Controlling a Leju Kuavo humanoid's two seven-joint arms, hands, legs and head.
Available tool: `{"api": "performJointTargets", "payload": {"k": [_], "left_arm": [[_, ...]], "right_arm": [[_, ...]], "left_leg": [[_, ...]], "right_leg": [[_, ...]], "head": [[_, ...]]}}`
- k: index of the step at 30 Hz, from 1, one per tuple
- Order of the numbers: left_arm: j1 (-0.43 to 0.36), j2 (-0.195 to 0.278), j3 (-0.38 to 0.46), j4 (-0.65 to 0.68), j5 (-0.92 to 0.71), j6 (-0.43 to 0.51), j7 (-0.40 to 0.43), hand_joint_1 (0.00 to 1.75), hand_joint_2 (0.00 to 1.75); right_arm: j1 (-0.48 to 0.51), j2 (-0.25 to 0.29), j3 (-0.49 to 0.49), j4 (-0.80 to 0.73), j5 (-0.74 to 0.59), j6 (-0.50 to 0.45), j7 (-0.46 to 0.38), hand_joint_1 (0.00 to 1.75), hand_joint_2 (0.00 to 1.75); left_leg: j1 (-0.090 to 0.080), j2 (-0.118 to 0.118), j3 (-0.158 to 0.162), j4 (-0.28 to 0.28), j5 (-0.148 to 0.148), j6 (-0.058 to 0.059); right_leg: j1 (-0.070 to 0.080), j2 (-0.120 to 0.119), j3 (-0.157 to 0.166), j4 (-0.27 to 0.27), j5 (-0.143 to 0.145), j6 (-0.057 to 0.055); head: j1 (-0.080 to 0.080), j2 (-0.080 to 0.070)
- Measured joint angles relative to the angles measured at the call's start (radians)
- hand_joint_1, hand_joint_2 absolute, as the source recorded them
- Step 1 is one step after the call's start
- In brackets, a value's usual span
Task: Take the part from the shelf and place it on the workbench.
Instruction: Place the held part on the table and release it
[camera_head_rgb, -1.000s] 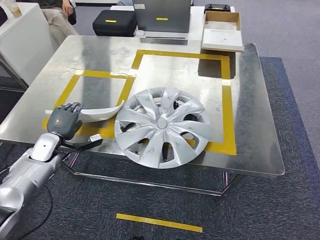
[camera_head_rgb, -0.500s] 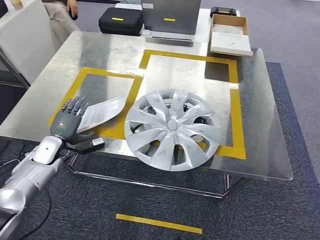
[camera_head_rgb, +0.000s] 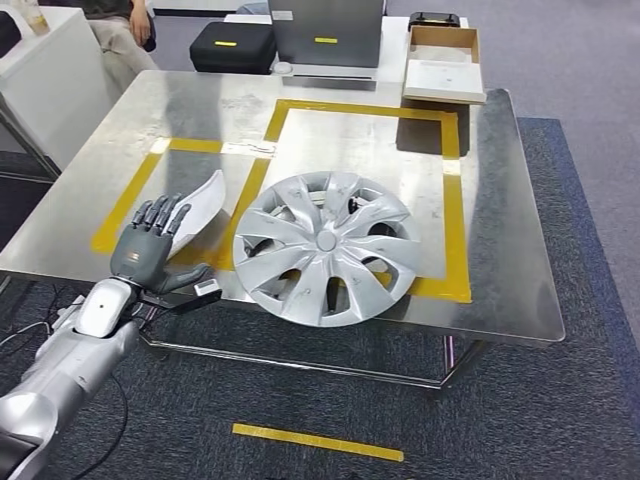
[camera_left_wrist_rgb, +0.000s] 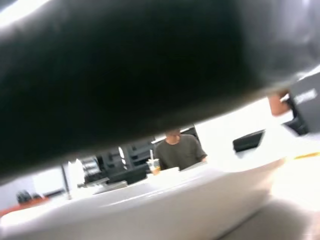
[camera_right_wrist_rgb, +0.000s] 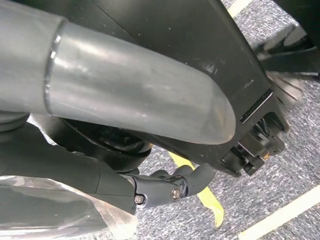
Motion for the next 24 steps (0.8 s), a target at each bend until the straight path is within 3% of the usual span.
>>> {"api": "performJointTargets", "payload": {"k": [1, 2, 4, 5, 7, 9, 10, 12, 14, 15, 16, 17, 19, 21, 22, 24], "left_arm": [[0.013, -0.008, 0.005, -0.025, 0.003, 0.000, -0.003, 0.00, 0.00], [0.022, -0.015, 0.009, -0.046, 0.003, 0.000, -0.004, 0.00, 0.00], [0.030, -0.026, 0.017, -0.081, 0.004, 0.000, -0.004, 0.00, 0.00], [0.030, -0.030, 0.021, -0.095, 0.004, 0.000, -0.004, 0.00, 0.00], [0.033, -0.036, 0.028, -0.116, 0.004, 0.000, -0.004, 0.00, 0.00], [0.038, -0.041, 0.032, -0.128, 0.005, 0.000, -0.004, 0.00, 0.00], [0.039, -0.044, 0.033, -0.133, 0.005, 0.001, -0.004, 0.00, 0.00], [0.040, -0.050, 0.034, -0.140, 0.005, 0.001, -0.004, 0.00, 0.00], [0.043, -0.053, 0.035, -0.144, 0.010, 0.001, -0.007, 0.00, 0.00], [0.047, -0.054, 0.036, -0.146, 0.016, 0.001, -0.012, 0.00, 0.00], [0.052, -0.057, 0.039, -0.151, 0.025, 0.001, -0.019, 0.00, 0.00], [0.059, -0.061, 0.042, -0.160, 0.034, 0.001, -0.028, 0.00, 0.00], [0.076, -0.074, 0.049, -0.189, 0.044, 0.001, -0.040, 0.00, 0.00], [0.095, -0.088, 0.053, -0.232, 0.046, 0.002, -0.043, 0.00, 0.00], [0.104, -0.096, 0.054, -0.254, 0.047, 0.002, -0.044, 0.00, 0.00], [0.124, -0.111, 0.055, -0.295, 0.053, 0.002, -0.051, 0.00, 0.00]], "right_arm": [[-0.001, 0.000, 0.001, 0.000, -0.001, -0.001, 0.000, 0.00, 0.00], [-0.002, 0.000, 0.001, 0.000, -0.001, -0.001, 0.000, 0.00, 0.00], [-0.004, 0.001, 0.001, 0.000, -0.001, -0.002, 0.000, 0.00, 0.00], [-0.005, 0.002, 0.002, 0.000, -0.002, -0.002, 0.000, 0.00, 0.00], [-0.005, 0.002, 0.002, 0.000, -0.002, -0.004, 0.001, 0.00, 0.00], [-0.005, 0.002, 0.002, 0.000, -0.002, -0.004, 0.002, 0.00, 0.00], [-0.005, 0.002, 0.002, 0.000, -0.002, -0.004, 0.002, 0.00, 0.00], [-0.007, 0.002, 0.002, 0.000, -0.002, -0.005, 0.002, 0.00, 0.00], [-0.009, 0.002, 0.002, 0.000, -0.001, -0.006, 0.002, 0.00, 0.00], [-0.010, 0.002, 0.002, 0.000, -0.001, -0.007, 0.003, 0.00, 0.00], [-0.010, 0.002, 0.002, 0.000, -0.001, -0.007, 0.005, 0.00, 0.00], [-0.009, 0.002, 0.002, 0.000, -0.001, -0.008, 0.007, 0.00, 0.00], [-0.006, 0.002, 0.002, 0.000, -0.001, -0.010, 0.013, 0.00, 0.00], [-0.003, 0.003, 0.002, 0.000, -0.001, -0.014, 0.025, 0.00, 0.00], [-0.002, 0.004, 0.003, 0.000, -0.001, -0.017, 0.035, 0.00, 0.00], [0.000, 0.007, 0.003, 0.001, -0.001, -0.021, 0.058, 0.00, 0.00]], "left_leg": [[0.000, 0.000, 0.015, -0.001, 0.001, 0.001], [0.000, 0.000, 0.049, -0.041, 0.017, 0.002], [-0.001, 0.000, 0.145, -0.186, 0.059, 0.009], [-0.003, -0.001, 0.179, -0.244, 0.072, 0.013], [-0.009, -0.002, 0.199, -0.288, 0.079, 0.024], [-0.009, 0.000, 0.189, -0.289, 0.096, 0.037], [-0.007, 0.002, 0.182, -0.291, 0.107, 0.044], [-0.002, 0.006, 0.160, -0.294, 0.130, 0.056], [-0.004, 0.006, 0.130, -0.293, 0.152, 0.061], [-0.005, 0.006, 0.115, -0.292, 0.163, 0.061], [-0.006, 0.006, 0.100, -0.291, 0.174, 0.061], [-0.006, 0.006, 0.086, -0.290, 0.183, 0.060], [-0.007, 0.006, 0.061, -0.285, 0.200, 0.055], [-0.009, 0.005, 0.043, -0.278, 0.217, 0.046], [-0.010, 0.005, 0.038, -0.278, 0.225, 0.040], [-0.010, 0.005, 0.033, -0.280, 0.241, 0.030]], "right_leg": [[0.000, 0.000, -0.008, 0.000, 0.006, 0.002], [0.000, 0.000, -0.015, 0.000, 0.013, 0.004], [0.002, 0.001, -0.028, 0.001, 0.027, 0.010], [0.003, 0.002, -0.032, 0.001, 0.034, 0.015], [0.005, 0.003, -0.036, -0.001, 0.047, 0.026], [0.004, 0.004, -0.040, -0.003, 0.056, 0.037], [0.004, 0.004, -0.049, 0.004, 0.043, 0.042], [0.005, 0.003, -0.075, 0.073, -0.035, 0.049], [0.005, 0.003, -0.100, 0.200, -0.129, 0.054], [0.006, 0.003, -0.100, 0.249, -0.150, 0.056], [0.006, 0.003, -0.088, 0.271, -0.150, 0.057], [0.006, 0.003, -0.060, 0.256, -0.131, 0.057], [0.005, 0.002, 0.034, 0.140, -0.091, 0.054], [0.006, 0.003, 0.122, 0.010, -0.091, 0.048], [0.007, 0.003, 0.141, -0.024, -0.099, 0.044], [0.006, 0.002, 0.137, -0.039, -0.093, 0.033]], "head": [[0.000, 0.000], [0.000, 0.000], [0.000, 0.000], [0.001, 0.000], [0.001, 0.000], [0.001, 0.000], [0.002, 0.000], [0.007, 0.000], [0.010, 0.000], [0.010, 0.000], [0.010, 0.000], [0.010, 0.000], [0.010, 0.000], [0.009, 0.000], [0.009, 0.000], [0.009, 0.000]]}}
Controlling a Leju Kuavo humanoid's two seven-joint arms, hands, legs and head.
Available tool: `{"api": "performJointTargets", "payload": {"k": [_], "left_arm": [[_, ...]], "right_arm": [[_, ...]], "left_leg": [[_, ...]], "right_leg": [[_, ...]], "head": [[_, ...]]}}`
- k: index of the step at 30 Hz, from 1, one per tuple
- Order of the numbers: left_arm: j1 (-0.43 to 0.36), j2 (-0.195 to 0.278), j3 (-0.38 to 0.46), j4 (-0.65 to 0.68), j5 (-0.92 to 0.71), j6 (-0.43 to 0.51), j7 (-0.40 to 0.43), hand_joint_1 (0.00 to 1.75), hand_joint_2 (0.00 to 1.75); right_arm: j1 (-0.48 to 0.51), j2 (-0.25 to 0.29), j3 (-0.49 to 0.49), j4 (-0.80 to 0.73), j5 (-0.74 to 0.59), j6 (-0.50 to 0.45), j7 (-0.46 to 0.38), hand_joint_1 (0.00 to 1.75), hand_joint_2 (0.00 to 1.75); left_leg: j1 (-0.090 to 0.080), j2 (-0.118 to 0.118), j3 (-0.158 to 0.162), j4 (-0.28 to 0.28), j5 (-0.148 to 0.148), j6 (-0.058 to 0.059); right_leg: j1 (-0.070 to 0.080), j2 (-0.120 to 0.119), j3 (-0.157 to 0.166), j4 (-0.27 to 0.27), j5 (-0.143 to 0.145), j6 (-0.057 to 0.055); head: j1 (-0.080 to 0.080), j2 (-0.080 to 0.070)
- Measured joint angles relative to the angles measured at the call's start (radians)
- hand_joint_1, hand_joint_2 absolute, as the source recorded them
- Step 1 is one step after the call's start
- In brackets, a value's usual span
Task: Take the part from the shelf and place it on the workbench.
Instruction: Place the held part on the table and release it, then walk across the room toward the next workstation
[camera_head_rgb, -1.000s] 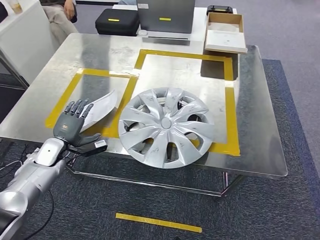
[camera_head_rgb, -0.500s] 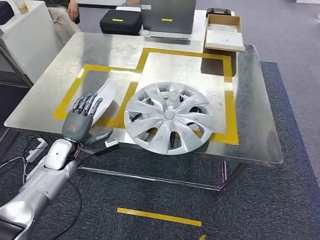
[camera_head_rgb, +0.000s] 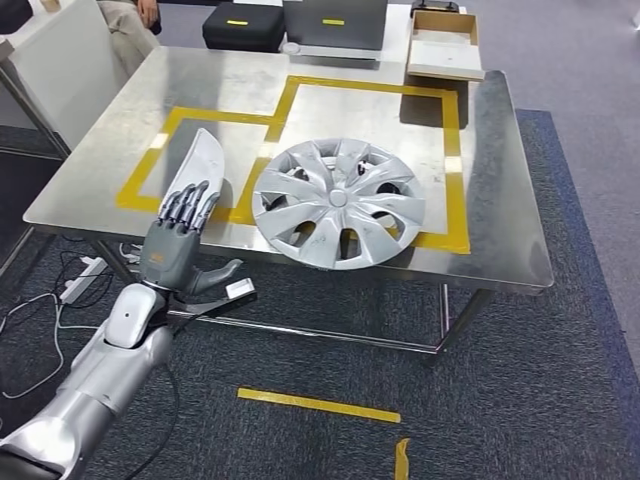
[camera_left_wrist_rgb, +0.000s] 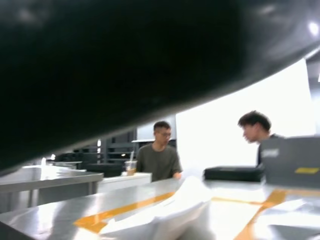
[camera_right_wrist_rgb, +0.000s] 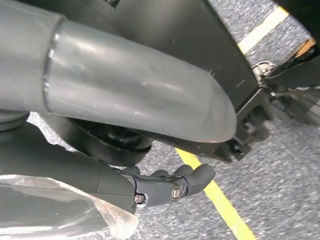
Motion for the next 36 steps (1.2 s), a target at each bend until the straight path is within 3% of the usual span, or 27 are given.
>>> {"api": "performJointTargets", "payload": {"k": [1, 2, 5, 6, 7, 8, 10, 12, 14, 16, 17, 18, 20, 21, 22, 23, 25, 26, 27, 28, 29, 31, 32, 33, 36], "left_arm": [[0.011, -0.008, -0.001, -0.020, 0.007, 0.000, -0.005, 0.00, 0.00], [0.024, -0.015, -0.001, -0.041, 0.024, 0.000, -0.014, 0.00, 0.00], [0.085, -0.041, -0.005, -0.111, 0.159, 0.000, -0.055, 0.00, 0.00], [0.116, -0.052, -0.008, -0.132, 0.213, 0.000, -0.066, 0.00, 0.00], [0.149, -0.063, -0.012, -0.151, 0.257, 0.000, -0.073, 0.00, 0.00], [0.182, -0.074, -0.017, -0.167, 0.290, 0.000, -0.080, 0.00, 0.00], [0.237, -0.096, -0.025, -0.186, 0.341, 0.000, -0.101, 0.00, 0.00], [0.281, -0.115, -0.028, -0.199, 0.387, 0.000, -0.120, 0.00, 0.00], [0.319, -0.127, -0.031, -0.205, 0.427, -0.005, -0.133, 0.00, 0.00], [0.348, -0.132, -0.041, -0.204, 0.466, -0.032, -0.151, 0.00, 0.00], [0.356, -0.133, -0.050, -0.201, 0.487, -0.051, -0.162, 0.00, 0.00], [0.358, -0.135, -0.060, -0.196, 0.504, -0.067, -0.170, 0.00, 0.00], [0.360, -0.139, -0.076, -0.180, 0.528, -0.082, -0.170, 0.00, 0.00], [0.365, -0.139, -0.079, -0.170, 0.536, -0.083, -0.166, 0.00, 0.00], [0.373, -0.139, -0.081, -0.159, 0.545, -0.082, -0.160, 0.00, 0.00], [0.383, -0.137, -0.081, -0.150, 0.553, -0.080, -0.155, 0.00, 0.00], [0.402, -0.131, -0.080, -0.126, 0.563, -0.069, -0.137, 0.00, 0.00], [0.409, -0.126, -0.080, -0.111, 0.567, -0.062, -0.126, 0.00, 0.00], [0.413, -0.120, -0.077, -0.089, 0.575, -0.054, -0.116, 0.00, 0.00], [0.416, -0.111, -0.072, -0.062, 0.589, -0.049, -0.111, 0.00, 0.00], [0.417, -0.102, -0.066, -0.031, 0.605, -0.045, -0.111, 0.00, 0.00], [0.420, -0.082, -0.046, 0.041, 0.630, -0.042, -0.114, 0.00, 0.00], [0.421, -0.074, -0.036, 0.079, 0.638, -0.043, -0.115, 0.00, 0.00], [0.422, -0.067, -0.026, 0.116, 0.642, -0.045, -0.114, 0.00, 0.00], [0.422, -0.056, -0.003, 0.234, 0.649, -0.058, -0.099, 0.00, 0.00]], "right_arm": [[0.001, 0.001, 0.000, 0.000, 0.000, -0.001, 0.010, 0.00, 0.00], [0.001, 0.002, 0.000, 0.001, 0.000, -0.004, 0.019, 0.00, 0.00], [0.001, 0.003, 0.000, 0.001, -0.001, -0.027, 0.042, 0.00, 0.00], [0.002, 0.003, 0.000, 0.001, -0.002, -0.036, 0.048, 0.00, 0.00], [0.004, 0.003, 0.000, 0.001, -0.005, -0.043, 0.053, 0.00, 0.00], [0.005, 0.003, 0.000, 0.001, -0.007, -0.048, 0.055, 0.00, 0.00], [0.005, 0.003, 0.000, 0.001, -0.013, -0.056, 0.057, 0.00, 0.00], [0.005, 0.003, 0.000, 0.001, -0.020, -0.064, 0.059, 0.00, 0.00], [0.006, 0.003, -0.001, 0.001, -0.031, -0.074, 0.061, 0.00, 0.00], [0.008, -0.004, -0.012, 0.001, -0.062, -0.080, 0.055, 0.00, 0.00], [0.006, -0.013, -0.023, 0.001, -0.083, -0.078, 0.046, 0.00, 0.00], [0.004, -0.025, -0.036, 0.002, -0.101, -0.068, 0.034, 0.00, 0.00], [-0.002, -0.050, -0.060, 0.002, -0.123, -0.049, 0.012, 0.00, 0.00], [-0.003, -0.060, -0.069, 0.002, -0.128, -0.045, 0.005, 0.00, 0.00], [-0.003, -0.069, -0.078, 0.002, -0.132, -0.045, 0.000, 0.00, 0.00], [-0.003, -0.076, -0.085, 0.002, -0.135, -0.047, -0.003, 0.00, 0.00], [-0.002, -0.087, -0.098, 0.002, -0.137, -0.051, -0.009, 0.00, 0.00], [-0.003, -0.089, -0.102, 0.002, -0.138, -0.051, -0.011, 0.00, 0.00], [-0.004, -0.091, -0.107, 0.002, -0.138, -0.050, -0.013, 0.00, 0.00], [-0.004, -0.091, -0.110, 0.002, -0.137, -0.048, -0.015, 0.00, 0.00], [-0.004, -0.092, -0.114, 0.002, -0.137, -0.046, -0.015, 0.00, 0.00], [0.000, -0.092, -0.120, 0.002, -0.135, -0.040, -0.013, 0.00, 0.00], [0.002, -0.093, -0.123, 0.002, -0.135, -0.036, -0.009, 0.00, 0.00], [0.003, -0.093, -0.125, 0.002, -0.134, -0.032, -0.006, 0.00, 0.00], [0.004, -0.095, -0.130, 0.002, -0.134, -0.027, 0.000, 0.00, 0.00]], "left_leg": [[0.000, 0.000, -0.003, 0.004, -0.008, -0.005], [0.001, -0.001, -0.010, 0.023, -0.036, -0.010], [0.006, -0.001, -0.038, 0.183, -0.182, -0.023], [0.007, -0.001, -0.042, 0.240, -0.208, -0.025], [0.007, -0.001, -0.036, 0.275, -0.211, -0.025], [0.007, -0.001, -0.017, 0.278, -0.193, -0.023], [0.006, -0.001, 0.064, 0.187, -0.148, -0.014], [0.002, -0.002, 0.164, 0.044, -0.151, -0.002], [-0.006, -0.002, 0.206, -0.029, -0.169, 0.008], [-0.007, 0.000, 0.194, -0.038, -0.155, 0.019], [-0.007, 0.002, 0.183, -0.041, -0.143, 0.028], [-0.005, 0.003, 0.169, -0.043, -0.129, 0.036], [-0.006, 0.004, 0.136, -0.043, -0.103, 0.044], [-0.007, 0.005, 0.120, -0.042, -0.091, 0.044], [-0.009, 0.007, 0.103, -0.041, -0.078, 0.043], [-0.009, 0.009, 0.087, -0.039, -0.067, 0.042], [-0.010, 0.012, 0.056, -0.032, -0.047, 0.039], [-0.011, 0.011, 0.044, -0.027, -0.038, 0.035], [-0.012, 0.011, 0.035, -0.022, -0.029, 0.031], [-0.012, 0.010, 0.030, -0.018, -0.020, 0.026], [-0.012, 0.010, 0.027, -0.017, -0.010, 0.021], [-0.010, 0.009, 0.022, -0.018, 0.004, 0.009], [-0.008, 0.008, 0.016, -0.011, -0.010, 0.003], [-0.007, 0.007, 0.008, 0.012, -0.043, -0.003], [0.000, 0.006, -0.023, 0.184, -0.196, -0.018]], "right_leg": [[-0.002, -0.003, -0.007, -0.001, 0.009, -0.008], [-0.004, -0.006, -0.015, -0.003, 0.020, -0.017], [-0.006, -0.010, -0.047, -0.003, 0.053, -0.030], [-0.006, -0.010, -0.061, -0.001, 0.063, -0.029], [-0.006, -0.010, -0.075, 0.001, 0.073, -0.028], [-0.005, -0.010, -0.091, 0.004, 0.082, -0.027], [-0.003, -0.011, -0.118, 0.012, 0.098, -0.021], [0.001, -0.011, -0.135, 0.019, 0.111, -0.012], [0.000, -0.013, -0.141, 0.020, 0.126, 0.000], [-0.005, -0.013, -0.149, 0.022, 0.130, 0.012], [-0.006, -0.012, -0.159, 0.036, 0.108, 0.018], [-0.007, -0.011, -0.174, 0.069, 0.067, 0.022], [-0.009, -0.011, -0.210, 0.185, -0.036, 0.028], [-0.009, -0.011, -0.220, 0.247, -0.066, 0.030], [-0.009, -0.011, -0.220, 0.290, -0.070, 0.032], [-0.009, -0.011, -0.206, 0.304, -0.052, 0.032], [-0.009, -0.011, -0.126, 0.233, 0.009, 0.030], [-0.009, -0.011, -0.065, 0.157, 0.017, 0.028], [-0.008, -0.010, -0.004, 0.074, 0.009, 0.024], [-0.007, -0.008, 0.036, 0.013, -0.005, 0.020], [-0.005, -0.007, 0.058, -0.025, -0.019, 0.014], [-0.003, -0.010, 0.048, -0.034, -0.011, 0.000], [-0.004, -0.012, 0.037, -0.034, -0.001, -0.009], [-0.006, -0.015, 0.025, -0.034, 0.011, -0.018], [-0.005, -0.018, -0.016, -0.029, 0.049, -0.030]], "head": [[0.001, 0.000], [0.000, 0.000], [-0.003, 0.000], [-0.003, 0.000], [-0.003, 0.000], [-0.004, 0.000], [-0.004, 0.000], [-0.003, 0.000], [-0.002, 0.000], [-0.004, 0.000], [-0.003, 0.000], [-0.002, 0.000], [0.003, 0.000], [0.004, 0.000], [0.004, 0.000], [0.004, 0.000], [0.004, 0.000], [0.005, 0.000], [0.004, 0.000], [0.004, 0.000], [0.004, 0.000], [0.005, 0.000], [0.004, 0.000], [0.001, 0.000], [-0.004, 0.000]]}}
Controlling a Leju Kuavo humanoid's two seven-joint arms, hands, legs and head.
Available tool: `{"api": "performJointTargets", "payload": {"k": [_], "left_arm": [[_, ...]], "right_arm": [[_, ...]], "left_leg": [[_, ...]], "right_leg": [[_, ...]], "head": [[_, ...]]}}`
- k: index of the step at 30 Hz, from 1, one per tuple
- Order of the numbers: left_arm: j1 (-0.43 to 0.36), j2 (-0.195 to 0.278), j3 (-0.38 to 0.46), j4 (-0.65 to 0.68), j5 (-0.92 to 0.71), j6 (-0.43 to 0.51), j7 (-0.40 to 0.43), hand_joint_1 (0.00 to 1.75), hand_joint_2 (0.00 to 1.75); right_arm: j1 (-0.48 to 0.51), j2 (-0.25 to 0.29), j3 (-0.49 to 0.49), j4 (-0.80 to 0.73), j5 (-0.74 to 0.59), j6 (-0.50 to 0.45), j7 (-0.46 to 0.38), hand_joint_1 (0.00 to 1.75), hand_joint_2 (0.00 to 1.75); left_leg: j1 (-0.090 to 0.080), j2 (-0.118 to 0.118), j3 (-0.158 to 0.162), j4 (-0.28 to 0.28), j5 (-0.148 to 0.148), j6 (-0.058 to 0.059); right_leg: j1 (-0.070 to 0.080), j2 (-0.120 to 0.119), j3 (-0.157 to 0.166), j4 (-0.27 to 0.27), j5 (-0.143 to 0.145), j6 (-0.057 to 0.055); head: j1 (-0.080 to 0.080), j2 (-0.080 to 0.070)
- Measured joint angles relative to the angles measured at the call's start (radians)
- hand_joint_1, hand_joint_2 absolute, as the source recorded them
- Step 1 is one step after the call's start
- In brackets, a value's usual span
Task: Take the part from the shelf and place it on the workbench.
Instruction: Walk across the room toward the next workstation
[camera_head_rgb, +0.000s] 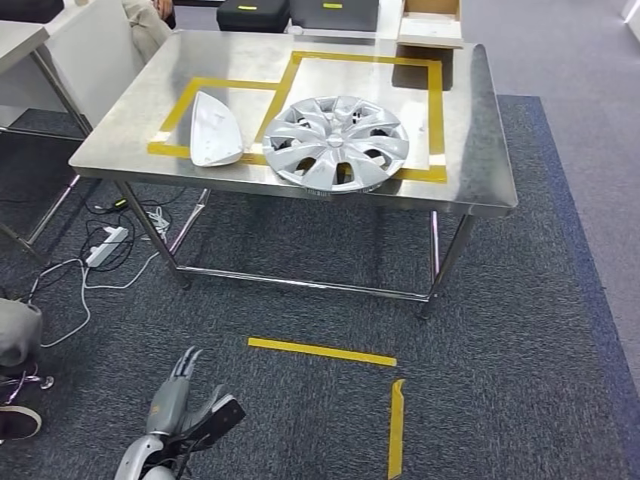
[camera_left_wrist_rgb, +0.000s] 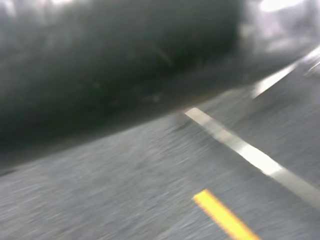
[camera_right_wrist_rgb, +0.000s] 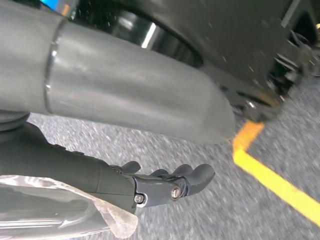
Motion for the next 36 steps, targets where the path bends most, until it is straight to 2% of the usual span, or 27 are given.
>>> {"api": "performJointTargets", "payload": {"k": [1, 2, 3, 5, 6, 7, 8, 10, 11, 13, 15, 16, 17, 18, 19, 21, 22, 23, 25, 27, 28, 30, 31, 32, 33, 34, 36], "left_arm": [[0.000, 0.001, 0.007, 0.042, 0.004, -0.007, 0.007, 0.00, 0.00], [0.000, 0.000, 0.014, 0.081, 0.010, -0.013, 0.013, 0.00, 0.00], [0.000, -0.002, 0.021, 0.116, 0.016, -0.018, 0.019, 0.00, 0.00], [-0.001, -0.007, 0.033, 0.172, 0.024, -0.024, 0.031, 0.00, 0.00], [-0.004, -0.010, 0.038, 0.195, 0.027, -0.031, 0.038, 0.00, 0.00], [-0.008, -0.013, 0.043, 0.219, 0.032, -0.045, 0.051, 0.00, 0.00], [-0.011, -0.016, 0.049, 0.243, 0.038, -0.066, 0.068, 0.00, 0.00], [-0.011, -0.025, 0.061, 0.291, 0.051, -0.109, 0.100, 0.00, 0.00], [-0.009, -0.029, 0.066, 0.310, 0.056, -0.121, 0.109, 0.00, 0.00], [-0.006, -0.036, 0.075, 0.341, 0.064, -0.140, 0.122, 0.00, 0.00], [-0.005, -0.042, 0.086, 0.372, 0.075, -0.175, 0.165, 0.00, 0.00], [-0.002, -0.046, 0.090, 0.390, 0.073, -0.203, 0.209, 0.00, 0.00], [0.002, -0.050, 0.092, 0.407, 0.057, -0.244, 0.268, 0.00, 0.00], [0.008, -0.054, 0.088, 0.423, 0.028, -0.298, 0.336, 0.00, 0.00], [0.014, -0.059, 0.077, 0.434, -0.010, -0.359, 0.399, 0.00, 0.00], [0.023, -0.072, 0.047, 0.448, -0.074, -0.464, 0.471, 0.00, 0.00], [0.024, -0.081, 0.032, 0.451, -0.092, -0.494, 0.483, 0.00, 0.00], [0.024, -0.090, 0.018, 0.453, -0.109, -0.515, 0.491, 0.00, 0.00], [0.022, -0.104, -0.013, 0.458, -0.156, -0.550, 0.515, 0.00, 0.00], [0.015, -0.110, -0.051, 0.462, -0.202, -0.575, 0.537, 0.00, 0.00], [0.009, -0.112, -0.068, 0.463, -0.214, -0.578, 0.541, 0.00, 0.00], [-0.003, -0.113, -0.093, 0.463, -0.223, -0.571, 0.537, 0.00, 0.00], [-0.006, -0.114, -0.101, 0.463, -0.224, -0.567, 0.534, 0.00, 0.00], [-0.007, -0.114, -0.108, 0.463, -0.224, -0.564, 0.532, 0.00, 0.00], [-0.007, -0.114, -0.113, 0.463, -0.224, -0.563, 0.531, 0.00, 0.00], [-0.006, -0.114, -0.117, 0.463, -0.220, -0.566, 0.531, 0.00, 0.00], [-0.005, -0.115, -0.120, 0.464, -0.201, -0.581, 0.536, 0.00, 0.00]], "right_arm": [[0.000, 0.000, -0.002, 0.000, -0.001, 0.000, 0.001, 0.00, 0.00], [0.001, 0.000, -0.006, 0.000, -0.002, 0.000, 0.001, 0.00, 0.00], [0.001, 0.000, -0.009, 0.000, -0.004, 0.000, 0.001, 0.00, 0.00], [0.001, 0.000, -0.015, 0.000, -0.008, -0.001, 0.000, 0.00, 0.00], [0.001, 0.000, -0.017, 0.000, -0.009, -0.002, 0.000, 0.00, 0.00], [0.000, 0.000, -0.019, 0.000, -0.010, -0.002, -0.001, 0.00, 0.00], [0.000, 0.000, -0.021, 0.000, -0.011, -0.002, 0.000, 0.00, 0.00], [0.001, 0.000, -0.023, 0.000, -0.009, -0.001, 0.003, 0.00, 0.00], [0.002, 0.000, -0.024, 0.000, -0.007, 0.000, 0.005, 0.00, 0.00], [0.006, 0.000, -0.025, 0.000, -0.005, 0.001, 0.008, 0.00, 0.00], [0.006, 0.000, -0.028, 0.000, -0.004, 0.002, 0.010, 0.00, 0.00], [0.006, 0.000, -0.029, 0.000, -0.002, 0.004, 0.012, 0.00, 0.00], [0.006, 0.000, -0.030, 0.000, 0.004, 0.009, 0.016, 0.00, 0.00], [0.006, 0.000, -0.031, 0.000, 0.013, 0.016, 0.022, 0.00, 0.00], [0.007, 0.000, -0.031, 0.000, 0.025, 0.024, 0.027, 0.00, 0.00], [0.006, 0.000, -0.030, 0.000, 0.043, 0.037, 0.031, 0.00, 0.00], [0.005, 0.000, -0.030, 0.000, 0.048, 0.041, 0.028, 0.00, 0.00], [0.004, 0.000, -0.030, 0.000, 0.054, 0.045, 0.026, 0.00, 0.00], [0.002, 0.001, -0.028, 0.000, 0.067, 0.055, 0.022, 0.00, 0.00], [-0.001, 0.002, -0.024, 0.000, 0.077, 0.065, 0.021, 0.00, 0.00], [-0.003, 0.002, -0.022, 0.000, 0.079, 0.069, 0.021, 0.00, 0.00], [-0.002, 0.002, -0.021, 0.000, 0.078, 0.073, 0.018, 0.00, 0.00], [-0.001, 0.002, -0.021, 0.000, 0.077, 0.074, 0.017, 0.00, 0.00], [-0.001, 0.002, -0.021, 0.000, 0.076, 0.074, 0.017, 0.00, 0.00], [-0.001, 0.002, -0.021, 0.000, 0.076, 0.075, 0.016, 0.00, 0.00], [-0.001, 0.002, -0.021, 0.000, 0.076, 0.076, 0.016, 0.00, 0.00], [-0.004, 0.002, -0.021, 0.000, 0.079, 0.080, 0.015, 0.00, 0.00]], "left_leg": [[0.002, 0.000, -0.002, 0.056, -0.020, -0.003], [0.003, 0.000, 0.007, 0.086, -0.017, -0.004], [0.005, 0.000, 0.031, 0.078, 0.004, -0.004], [0.007, 0.000, 0.125, -0.036, 0.042, -0.001], [0.006, -0.001, 0.177, -0.113, 0.042, 0.003], [0.005, -0.001, 0.213, -0.171, 0.035, 0.008], [0.002, -0.001, 0.231, -0.206, 0.025, 0.012], [-0.001, -0.001, 0.227, -0.220, 0.029, 0.025], [-0.002, -0.001, 0.222, -0.222, 0.037, 0.033], [0.000, -0.003, 0.204, -0.226, 0.059, 0.048], [-0.002, -0.010, 0.180, -0.224, 0.076, 0.054], [-0.004, -0.013, 0.169, -0.223, 0.084, 0.054], [-0.005, -0.018, 0.160, -0.222, 0.092, 0.054], [-0.006, -0.023, 0.151, -0.221, 0.098, 0.052], [-0.007, -0.030, 0.145, -0.219, 0.102, 0.051], [-0.008, -0.046, 0.134, -0.212, 0.110, 0.046], [-0.008, -0.055, 0.128, -0.209, 0.113, 0.043], [-0.008, -0.064, 0.123, -0.206, 0.118, 0.038], [-0.006, -0.084, 0.114, -0.205, 0.127, 0.026], [-0.004, -0.076, 0.101, -0.181, 0.110, 0.015], [-0.004, -0.062, 0.084, -0.143, 0.083, 0.010], [0.001, -0.033, 0.033, -0.013, 0.009, -0.002], [0.004, -0.026, 0.011, 0.049, -0.017, -0.007], [0.007, -0.022, 0.002, 0.083, -0.026, -0.011], [0.009, -0.019, 0.011, 0.078, -0.016, -0.013], [0.011, -0.014, 0.038, 0.034, 0.012, -0.014], [0.008, 0.025, 0.114, -0.108, 0.071, -0.011]], "right_leg": [[0.001, 0.000, -0.015, 0.004, 0.012, 0.000], [0.001, 0.000, -0.032, 0.010, 0.023, 0.001], [0.001, 0.000, -0.052, 0.016, 0.033, 0.003], [0.001, 0.000, -0.087, 0.031, 0.047, 0.009], [0.003, 0.000, -0.100, 0.039, 0.052, 0.013], [0.004, 0.000, -0.108, 0.045, 0.057, 0.018], [0.004, -0.001, -0.113, 0.048, 0.062, 0.024], [0.001, -0.002, -0.118, 0.049, 0.073, 0.037], [-0.001, -0.001, -0.125, 0.055, 0.066, 0.044], [-0.003, 0.002, -0.157, 0.120, 0.009, 0.053], [-0.004, 0.003, -0.203, 0.250, -0.078, 0.056], [-0.004, 0.003, -0.216, 0.304, -0.106, 0.056], [-0.004, 0.004, -0.212, 0.326, -0.116, 0.056], [-0.004, 0.005, -0.186, 0.306, -0.106, 0.054], [-0.004, 0.011, -0.140, 0.249, -0.082, 0.051], [-0.005, 0.047, -0.040, 0.097, -0.039, 0.043], [-0.005, 0.062, -0.011, 0.046, -0.030, 0.040], [-0.005, 0.071, 0.003, 0.021, -0.030, 0.037], [-0.004, 0.056, 0.006, 0.014, -0.026, 0.030], [-0.008, 0.033, 0.010, 0.008, -0.015, 0.018], [-0.010, 0.020, 0.011, 0.006, -0.010, 0.013], [-0.010, -0.007, 0.006, 0.006, -0.007, 0.009], [-0.010, -0.022, 0.004, 0.008, -0.006, 0.009], [-0.010, -0.035, 0.002, 0.009, -0.006, 0.009], [-0.010, -0.048, 0.001, 0.010, -0.006, 0.010], [-0.010, -0.059, 0.002, 0.010, -0.007, 0.011], [-0.007, -0.078, 0.004, 0.012, -0.010, 0.017]], "head": [[0.000, 0.000], [0.000, 0.000], [0.000, 0.000], [0.000, 0.000], [0.000, 0.000], [0.001, 0.000], [0.000, 0.000], [0.000, 0.000], [0.000, 0.000], [0.002, 0.000], [0.004, 0.000], [0.004, 0.000], [0.004, 0.000], [0.004, 0.000], [0.003, 0.000], [0.003, 0.000], [0.003, 0.000], [0.003, 0.000], [0.004, 0.000], [0.001, 0.000], [-0.003, 0.000], [-0.008, 0.000], [-0.008, 0.000], [-0.008, 0.000], [-0.008, 0.000], [-0.009, 0.000], [-0.009, 0.000]]}}
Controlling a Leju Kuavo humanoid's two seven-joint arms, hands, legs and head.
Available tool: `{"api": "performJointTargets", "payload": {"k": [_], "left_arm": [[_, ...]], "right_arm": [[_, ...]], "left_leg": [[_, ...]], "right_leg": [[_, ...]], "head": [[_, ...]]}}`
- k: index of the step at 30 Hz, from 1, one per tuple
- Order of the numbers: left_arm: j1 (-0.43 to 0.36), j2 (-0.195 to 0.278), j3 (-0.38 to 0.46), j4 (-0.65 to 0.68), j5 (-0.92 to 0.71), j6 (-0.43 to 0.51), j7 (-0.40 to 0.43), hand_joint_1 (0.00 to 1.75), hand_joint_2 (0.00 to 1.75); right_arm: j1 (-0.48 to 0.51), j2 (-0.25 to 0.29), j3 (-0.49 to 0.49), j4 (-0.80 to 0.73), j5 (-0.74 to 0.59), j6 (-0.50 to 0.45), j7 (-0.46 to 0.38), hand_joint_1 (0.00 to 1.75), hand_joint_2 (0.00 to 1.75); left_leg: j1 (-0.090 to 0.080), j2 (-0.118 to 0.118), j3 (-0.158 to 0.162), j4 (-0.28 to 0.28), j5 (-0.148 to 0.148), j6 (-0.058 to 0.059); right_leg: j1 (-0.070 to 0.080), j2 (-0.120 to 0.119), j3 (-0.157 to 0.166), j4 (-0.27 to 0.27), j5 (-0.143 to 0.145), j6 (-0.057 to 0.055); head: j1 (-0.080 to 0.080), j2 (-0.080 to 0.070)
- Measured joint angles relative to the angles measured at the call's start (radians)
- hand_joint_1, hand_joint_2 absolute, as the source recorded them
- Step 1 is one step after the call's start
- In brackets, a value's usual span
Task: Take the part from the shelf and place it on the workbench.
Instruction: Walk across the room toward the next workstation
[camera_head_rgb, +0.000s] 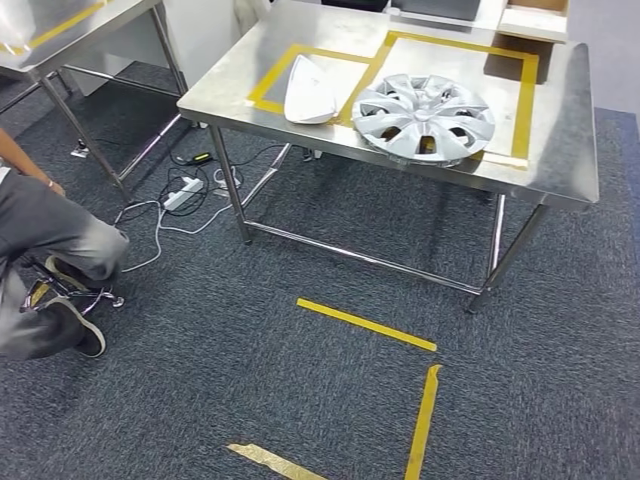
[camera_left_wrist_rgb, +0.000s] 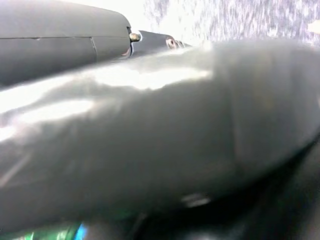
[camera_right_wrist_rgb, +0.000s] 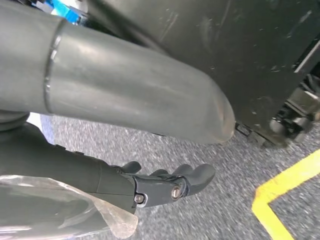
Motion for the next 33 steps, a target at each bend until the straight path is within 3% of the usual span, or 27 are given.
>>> {"api": "performJointTargets", "payload": {"k": [2, 3, 5, 7, 9, 11, 12, 13, 14, 16, 18, 20, 22, 24, 26, 27, 28, 29, 31, 33], "left_arm": [[0.002, -0.002, 0.004, 0.002, 0.025, -0.017, 0.006, 0.00, 0.00], [0.005, -0.003, 0.006, 0.003, 0.033, -0.022, 0.007, 0.00, 0.00], [0.011, -0.004, 0.014, 0.006, 0.050, -0.034, 0.009, 0.00, 0.00], [0.012, -0.004, 0.025, 0.009, 0.066, -0.049, 0.012, 0.00, 0.00], [0.009, -0.006, 0.034, 0.010, 0.073, -0.061, 0.016, 0.00, 0.00], [0.009, -0.007, 0.039, 0.011, 0.073, -0.067, 0.019, 0.00, 0.00], [0.009, -0.008, 0.040, 0.011, 0.072, -0.068, 0.020, 0.00, 0.00], [0.010, -0.009, 0.042, 0.011, 0.070, -0.068, 0.020, 0.00, 0.00], [0.009, -0.010, 0.043, 0.011, 0.067, -0.068, 0.020, 0.00, 0.00], [0.006, -0.012, 0.043, 0.011, 0.060, -0.068, 0.020, 0.00, 0.00], [0.004, -0.013, 0.043, 0.011, 0.054, -0.069, 0.019, 0.00, 0.00], [0.005, -0.013, 0.043, 0.012, 0.051, -0.069, 0.019, 0.00, 0.00], [0.005, -0.013, 0.043, 0.013, 0.052, -0.069, 0.018, 0.00, 0.00], [0.004, -0.013, 0.044, 0.013, 0.053, -0.069, 0.017, 0.00, 0.00], [0.002, -0.012, 0.048, 0.013, 0.053, -0.069, 0.013, 0.00, 0.00], [0.002, -0.012, 0.050, 0.013, 0.054, -0.069, 0.011, 0.00, 0.00], [0.002, -0.012, 0.051, 0.013, 0.054, -0.069, 0.008, 0.00, 0.00], [0.003, -0.012, 0.052, 0.013, 0.054, -0.069, 0.008, 0.00, 0.00], [0.005, -0.012, 0.053, 0.013, 0.053, -0.069, 0.007, 0.00, 0.00], [0.006, -0.012, 0.053, 0.013, 0.052, -0.070, 0.007, 0.00, 0.00]], "right_arm": [[-0.001, 0.000, 0.000, 0.000, 0.004, 0.003, 0.000, 0.00, 0.00], [-0.002, 0.000, 0.000, 0.000, 0.006, 0.004, 0.000, 0.00, 0.00], [-0.004, 0.000, 0.001, 0.000, 0.011, 0.005, 0.003, 0.00, 0.00], [-0.006, 0.000, 0.001, 0.000, 0.016, 0.007, 0.008, 0.00, 0.00], [-0.005, 0.000, 0.002, 0.000, 0.018, 0.011, 0.015, 0.00, 0.00], [0.000, 0.000, 0.002, 0.000, 0.019, 0.014, 0.019, 0.00, 0.00], [0.001, 0.000, 0.002, 0.000, 0.020, 0.015, 0.019, 0.00, 0.00], [0.002, 0.000, 0.002, 0.000, 0.022, 0.017, 0.020, 0.00, 0.00], [0.002, 0.000, 0.003, 0.000, 0.023, 0.018, 0.020, 0.00, 0.00], [0.002, 0.000, 0.004, 0.000, 0.025, 0.019, 0.020, 0.00, 0.00], [0.001, 0.000, 0.006, 0.000, 0.027, 0.021, 0.023, 0.00, 0.00], [0.000, 0.000, 0.008, 0.000, 0.029, 0.023, 0.028, 0.00, 0.00], [0.000, 0.000, 0.008, 0.000, 0.030, 0.025, 0.030, 0.00, 0.00], [0.001, 0.000, 0.008, 0.000, 0.031, 0.028, 0.030, 0.00, 0.00], [0.005, -0.001, 0.008, 0.000, 0.032, 0.031, 0.031, 0.00, 0.00], [0.006, -0.001, 0.008, 0.000, 0.032, 0.032, 0.031, 0.00, 0.00], [0.006, -0.001, 0.008, 0.000, 0.032, 0.033, 0.031, 0.00, 0.00], [0.005, -0.001, 0.008, 0.000, 0.032, 0.034, 0.031, 0.00, 0.00], [0.002, -0.001, 0.008, 0.000, 0.031, 0.036, 0.031, 0.00, 0.00], [0.002, -0.001, 0.008, 0.000, 0.031, 0.038, 0.031, 0.00, 0.00]], "left_leg": [[-0.007, 0.037, 0.037, -0.084, 0.021, 0.014], [-0.011, 0.041, 0.035, -0.090, 0.018, 0.022], [-0.010, 0.021, 0.027, -0.092, 0.022, 0.039], [-0.008, 0.001, 0.022, -0.096, 0.029, 0.053], [-0.008, -0.021, 0.016, -0.097, 0.034, 0.064], [-0.012, -0.046, 0.011, -0.096, 0.038, 0.069], [-0.013, -0.059, 0.010, -0.096, 0.039, 0.070], [-0.014, -0.073, 0.010, -0.095, 0.040, 0.070], [-0.014, -0.086, 0.010, -0.094, 0.040, 0.069], [-0.015, -0.111, 0.008, -0.089, 0.041, 0.065], [-0.016, -0.132, -0.001, -0.084, 0.046, 0.056], [-0.013, -0.150, -0.012, -0.083, 0.052, 0.042], [-0.015, -0.127, -0.024, -0.060, 0.036, 0.030], [-0.015, -0.075, -0.064, 0.036, -0.023, 0.019], [-0.011, -0.053, -0.114, 0.164, -0.082, 0.010], [-0.009, -0.051, -0.123, 0.197, -0.090, 0.007], [-0.008, -0.048, -0.116, 0.193, -0.079, 0.006], [-0.007, -0.043, -0.090, 0.151, -0.051, 0.006], [-0.011, -0.001, -0.020, 0.021, 0.006, 0.010], [-0.019, 0.041, 0.019, -0.065, 0.018, 0.024]], "right_leg": [[0.007, -0.017, -0.001, 0.004, -0.003, 0.010], [0.010, -0.026, -0.003, 0.005, -0.004, 0.015], [0.008, -0.035, -0.005, 0.008, -0.009, 0.024], [0.004, 0.007, -0.026, 0.050, -0.043, 0.034], [0.002, 0.063, -0.084, 0.178, -0.113, 0.037], [0.002, 0.079, -0.147, 0.308, -0.160, 0.035], [0.002, 0.081, -0.157, 0.325, -0.154, 0.033], [0.002, 0.083, -0.149, 0.302, -0.129, 0.030], [0.002, 0.090, -0.122, 0.242, -0.089, 0.028], [-0.002, 0.132, -0.057, 0.098, -0.025, 0.023], [-0.004, 0.163, -0.024, 0.030, -0.010, 0.019], [-0.004, 0.148, -0.020, 0.026, -0.008, 0.013], [-0.006, 0.123, -0.019, 0.020, -0.002, 0.002], [-0.006, 0.093, -0.017, 0.017, 0.000, -0.006], [-0.003, 0.059, -0.018, 0.017, -0.002, -0.010], [-0.003, 0.043, -0.018, 0.017, -0.003, -0.010], [-0.003, 0.028, -0.018, 0.018, -0.005, -0.009], [-0.003, 0.015, -0.016, 0.018, -0.006, -0.008], [0.000, -0.008, -0.012, 0.019, -0.011, -0.002], [0.007, -0.029, -0.013, 0.022, -0.015, 0.006]], "head": [[0.000, 0.000], [0.001, 0.000], [0.002, 0.000], [0.004, 0.000], [0.006, 0.000], [0.006, 0.000], [0.006, 0.000], [0.006, 0.000], [0.006, 0.000], [0.006, 0.000], [0.005, 0.000], [0.005, 0.000], [0.002, 0.000], [-0.002, 0.000], [-0.003, 0.000], [-0.003, 0.000], [-0.004, 0.000], [-0.004, 0.000], [-0.004, 0.000], [-0.003, 0.000]]}}
